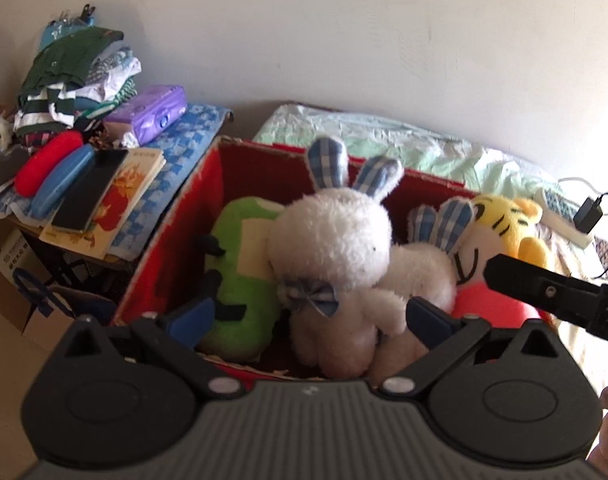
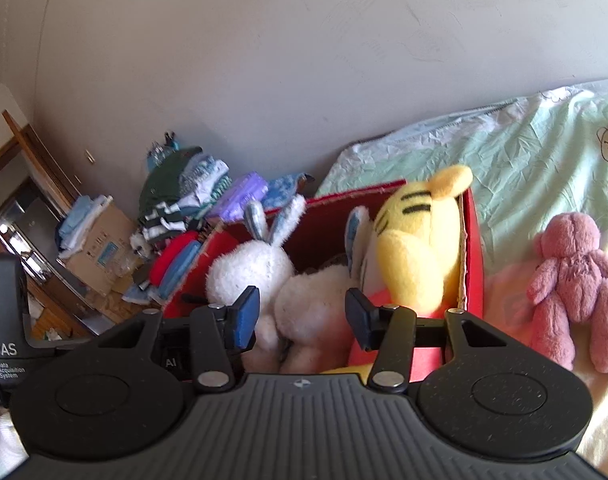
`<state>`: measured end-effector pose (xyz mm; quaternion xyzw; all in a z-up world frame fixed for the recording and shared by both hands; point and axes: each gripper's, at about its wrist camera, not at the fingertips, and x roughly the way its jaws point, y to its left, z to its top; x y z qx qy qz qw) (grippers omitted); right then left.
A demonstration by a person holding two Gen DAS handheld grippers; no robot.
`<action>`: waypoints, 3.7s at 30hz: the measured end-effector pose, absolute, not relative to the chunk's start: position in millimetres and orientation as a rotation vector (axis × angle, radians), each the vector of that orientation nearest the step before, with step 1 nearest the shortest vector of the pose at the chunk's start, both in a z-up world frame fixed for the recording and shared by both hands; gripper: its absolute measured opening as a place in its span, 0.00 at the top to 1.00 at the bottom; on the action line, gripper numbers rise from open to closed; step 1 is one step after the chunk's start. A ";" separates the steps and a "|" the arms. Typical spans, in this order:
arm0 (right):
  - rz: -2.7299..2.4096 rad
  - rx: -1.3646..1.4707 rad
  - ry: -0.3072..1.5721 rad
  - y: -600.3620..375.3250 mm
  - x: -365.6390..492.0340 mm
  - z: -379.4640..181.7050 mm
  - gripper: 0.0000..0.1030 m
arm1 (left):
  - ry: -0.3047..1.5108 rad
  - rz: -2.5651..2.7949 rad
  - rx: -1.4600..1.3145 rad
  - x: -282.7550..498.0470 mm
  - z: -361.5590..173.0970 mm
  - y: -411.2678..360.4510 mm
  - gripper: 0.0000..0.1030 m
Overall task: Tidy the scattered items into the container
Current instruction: 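Open both grippers and press the bunny down into the box, then move both grippers back to the pink plush bunny on the bed, then close both grippers on the pink plush bunny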
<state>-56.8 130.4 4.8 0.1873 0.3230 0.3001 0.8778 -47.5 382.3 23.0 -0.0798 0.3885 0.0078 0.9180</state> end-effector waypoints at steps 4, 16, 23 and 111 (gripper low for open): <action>0.613 0.415 0.629 116.9 -60.7 10.1 0.50 | 0.763 -0.009 -0.201 -50.0 34.7 388.2 0.01; 0.225 0.561 0.661 3.4 -73.2 -14.9 0.52 | 0.657 -0.500 -0.124 -42.4 53.5 304.9 0.01; 0.098 0.573 0.729 -37.0 -84.5 -36.6 0.52 | 0.709 -0.735 -0.092 -34.1 40.1 227.3 0.01; 0.235 0.822 0.935 -163.6 -85.4 -121.7 0.64 | 1.119 -0.735 -0.272 -19.6 -96.1 75.3 0.25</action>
